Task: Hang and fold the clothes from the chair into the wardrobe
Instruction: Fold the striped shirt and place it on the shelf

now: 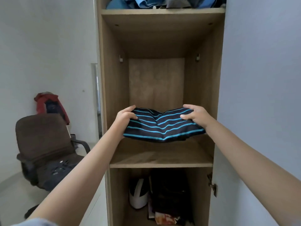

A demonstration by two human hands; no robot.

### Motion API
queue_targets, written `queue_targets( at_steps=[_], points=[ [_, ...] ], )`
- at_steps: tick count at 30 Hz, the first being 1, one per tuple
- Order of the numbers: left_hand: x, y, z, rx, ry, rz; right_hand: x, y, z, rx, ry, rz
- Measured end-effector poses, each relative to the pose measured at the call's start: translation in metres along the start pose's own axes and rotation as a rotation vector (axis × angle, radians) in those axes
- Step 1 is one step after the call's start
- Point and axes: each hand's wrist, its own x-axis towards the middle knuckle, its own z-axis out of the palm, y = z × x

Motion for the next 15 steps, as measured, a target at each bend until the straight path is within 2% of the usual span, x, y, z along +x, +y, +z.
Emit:
queue_targets(
  at_steps=[4, 8, 10, 15],
  points=[
    [0.050, -0.009, 0.007, -0.013, -0.007, -0.015, 0.053, 0.011, 0.004, 0.023, 0.037, 0.027],
    [0.089, -0.019, 0.011, -0.080, -0.127, 0.010, 0.093, 0.029, 0.007, 0.083, 0.084, -0.001],
    [0.108, -0.028, 0.014, -0.121, -0.124, 0.007, 0.106, 0.040, 0.007, 0.101, 0.105, -0.017],
    [0.124, -0.080, 0.019, -0.078, -0.120, -0.143, 0.111, 0.091, 0.020, 0.111, 0.048, 0.134]
  ],
)
